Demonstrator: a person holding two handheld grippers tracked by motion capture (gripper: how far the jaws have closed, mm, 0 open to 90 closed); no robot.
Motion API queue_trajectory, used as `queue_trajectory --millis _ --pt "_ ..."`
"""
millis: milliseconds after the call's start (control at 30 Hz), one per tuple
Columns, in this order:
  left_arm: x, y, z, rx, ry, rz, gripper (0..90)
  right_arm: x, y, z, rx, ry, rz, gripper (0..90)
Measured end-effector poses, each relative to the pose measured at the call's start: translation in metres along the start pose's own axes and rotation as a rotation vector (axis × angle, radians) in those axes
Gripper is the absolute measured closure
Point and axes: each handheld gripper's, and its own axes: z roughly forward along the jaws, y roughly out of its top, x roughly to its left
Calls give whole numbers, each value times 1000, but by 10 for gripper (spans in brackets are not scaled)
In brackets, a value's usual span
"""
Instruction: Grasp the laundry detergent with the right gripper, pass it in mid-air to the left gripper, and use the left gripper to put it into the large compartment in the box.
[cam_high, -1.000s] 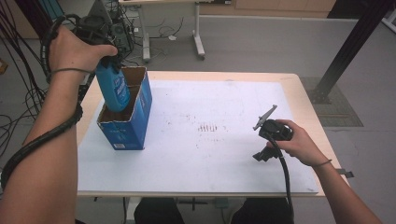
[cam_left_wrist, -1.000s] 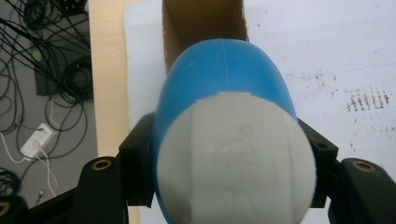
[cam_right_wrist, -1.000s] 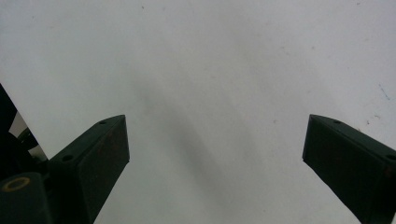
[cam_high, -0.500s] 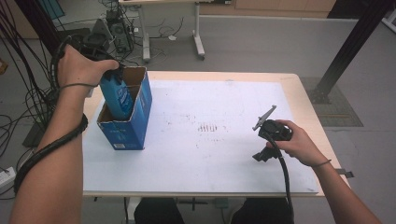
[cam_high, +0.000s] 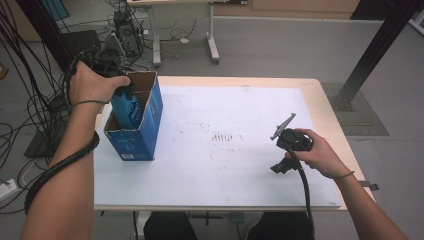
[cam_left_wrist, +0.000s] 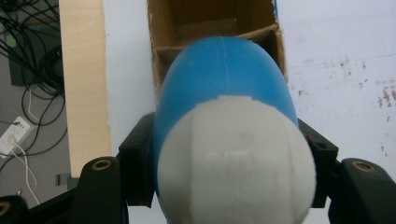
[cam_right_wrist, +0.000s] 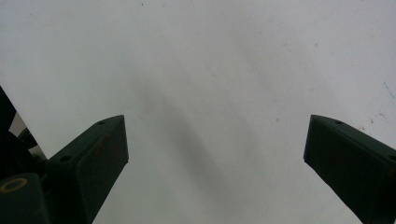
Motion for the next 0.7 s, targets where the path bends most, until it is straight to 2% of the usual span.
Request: queue_trajectory --millis 333,700 --pt "-6 -4 17 6 5 22 377 0 -2 3 4 7 8 64" --pt "-7 -11 35 19 3 4 377 0 -2 2 -1 6 6 66"
